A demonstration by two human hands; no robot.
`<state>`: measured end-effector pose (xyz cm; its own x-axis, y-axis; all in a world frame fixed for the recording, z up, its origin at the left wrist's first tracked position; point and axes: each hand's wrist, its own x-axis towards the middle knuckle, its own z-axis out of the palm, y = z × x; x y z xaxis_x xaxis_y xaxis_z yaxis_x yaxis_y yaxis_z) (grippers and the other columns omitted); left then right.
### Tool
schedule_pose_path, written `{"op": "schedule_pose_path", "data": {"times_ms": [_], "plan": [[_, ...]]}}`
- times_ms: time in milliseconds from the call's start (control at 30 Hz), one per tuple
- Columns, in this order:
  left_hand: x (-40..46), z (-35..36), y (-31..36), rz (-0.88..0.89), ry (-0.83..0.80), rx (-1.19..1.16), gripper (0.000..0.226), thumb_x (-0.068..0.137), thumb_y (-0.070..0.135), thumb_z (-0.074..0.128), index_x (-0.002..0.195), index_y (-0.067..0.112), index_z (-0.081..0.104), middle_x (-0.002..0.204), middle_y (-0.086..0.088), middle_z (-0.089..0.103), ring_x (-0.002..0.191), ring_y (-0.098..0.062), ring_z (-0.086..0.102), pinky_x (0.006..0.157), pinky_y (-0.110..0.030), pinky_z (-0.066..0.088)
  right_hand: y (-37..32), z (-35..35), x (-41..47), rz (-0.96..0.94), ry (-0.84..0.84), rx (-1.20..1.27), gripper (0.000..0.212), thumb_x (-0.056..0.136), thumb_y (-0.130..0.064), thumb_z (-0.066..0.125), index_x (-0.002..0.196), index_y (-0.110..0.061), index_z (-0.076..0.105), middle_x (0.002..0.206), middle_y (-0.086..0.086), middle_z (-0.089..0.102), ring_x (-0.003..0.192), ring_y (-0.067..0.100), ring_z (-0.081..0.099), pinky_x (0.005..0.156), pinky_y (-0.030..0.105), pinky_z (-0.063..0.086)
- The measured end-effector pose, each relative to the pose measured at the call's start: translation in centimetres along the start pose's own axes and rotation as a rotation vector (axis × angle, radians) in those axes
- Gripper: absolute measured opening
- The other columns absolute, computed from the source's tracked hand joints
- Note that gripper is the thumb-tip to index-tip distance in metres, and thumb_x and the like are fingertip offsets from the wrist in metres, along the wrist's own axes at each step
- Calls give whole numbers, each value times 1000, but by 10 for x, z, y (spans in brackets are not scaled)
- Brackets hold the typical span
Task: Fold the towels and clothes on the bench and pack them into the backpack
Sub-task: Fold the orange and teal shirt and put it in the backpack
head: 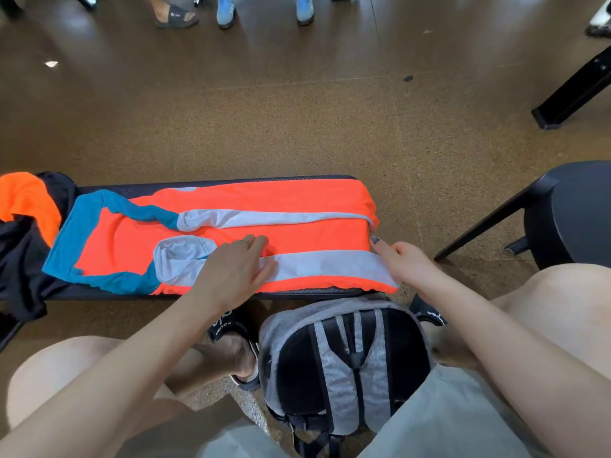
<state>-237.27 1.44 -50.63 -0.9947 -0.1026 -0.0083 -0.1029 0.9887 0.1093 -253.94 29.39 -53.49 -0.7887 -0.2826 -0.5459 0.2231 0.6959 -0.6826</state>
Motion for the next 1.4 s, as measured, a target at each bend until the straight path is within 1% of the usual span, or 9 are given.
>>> {"op": "schedule_pose_path", "data": {"times_ms": [100, 167, 300, 467, 700, 967, 1200, 1300, 1400], "plan": [[-5, 2, 21, 143, 60, 100, 47, 97, 47, 47, 130, 14, 53, 115, -12, 57, 97, -35, 57, 82, -45, 46, 3, -1, -12, -5, -77, 92, 41, 86, -56, 65, 74, -21, 47, 71, -5, 46, 63, 14, 42, 58, 32, 27], [-8, 6, 42, 264, 72, 115, 45, 94, 48, 53, 123, 14, 57, 120, -11, 56, 104, -33, 53, 89, -44, 42, 3, -6, -17, 14, -94, 125, 34, 83, -43, 74, 97, -16, 59, 95, -3, 57, 83, 12, 53, 65, 32, 36], [-6, 19, 71, 388, 27, 185, 31, 92, 40, 56, 104, 12, 56, 107, -10, 57, 93, -31, 52, 80, -42, 43, 1, -14, -22, 2, -84, 226, 48, 62, -29, 75, 108, -22, 61, 116, 2, 58, 103, 19, 56, 75, 34, 43], [-6, 26, 76, 400, 62, 210, 12, 85, 12, 62, 94, 14, 54, 90, -8, 52, 75, -29, 45, 66, -39, 35, 2, -13, -22, -125, 24, 281, 39, 78, -17, 77, 113, -14, 60, 101, 3, 58, 82, 11, 54, 65, 27, 39], [-15, 22, 74, 363, 100, 237, 18, 84, 5, 53, 101, 11, 55, 94, -9, 55, 76, -30, 49, 67, -39, 41, 10, 2, -21, -191, 151, -71, 28, 94, -24, 65, 119, -19, 54, 115, 4, 60, 102, 22, 53, 77, 33, 37], [-39, 30, 56, 270, -59, 237, 54, 102, 40, 45, 150, 16, 43, 147, -16, 48, 120, -36, 51, 99, -46, 46, 9, 9, -19, -225, 213, -313, 20, 100, -26, 54, 118, -18, 52, 102, 16, 65, 95, 39, 61, 73, 41, 46], [-40, 20, 36, 73, -133, 74, 64, 105, 58, 23, 162, 30, 17, 169, -7, 15, 152, -31, 20, 123, -49, 15, 8, 18, -18, -234, 343, -386, 31, 99, -17, 53, 129, -8, 51, 126, 19, 54, 113, 41, 54, 88, 46, 41], [-39, 28, 22, -15, -203, 28, 66, 101, 65, 7, 161, 38, 6, 170, 1, 1, 157, -23, 2, 124, -53, 9, -5, 30, -36, -417, 425, -597, 40, 98, -23, 53, 134, -7, 51, 132, 17, 51, 123, 39, 50, 102, 50, 40], [-36, 36, 20, -49, -241, 16, 67, 98, 68, 0, 159, 42, -7, 168, 7, -15, 155, -17, -14, 125, -50, -3, -20, 59, -56, -722, 229, -712, 54, 104, -39, 37, 152, -13, 38, 157, 14, 36, 145, 32, 34, 120, 47, 28]]}}
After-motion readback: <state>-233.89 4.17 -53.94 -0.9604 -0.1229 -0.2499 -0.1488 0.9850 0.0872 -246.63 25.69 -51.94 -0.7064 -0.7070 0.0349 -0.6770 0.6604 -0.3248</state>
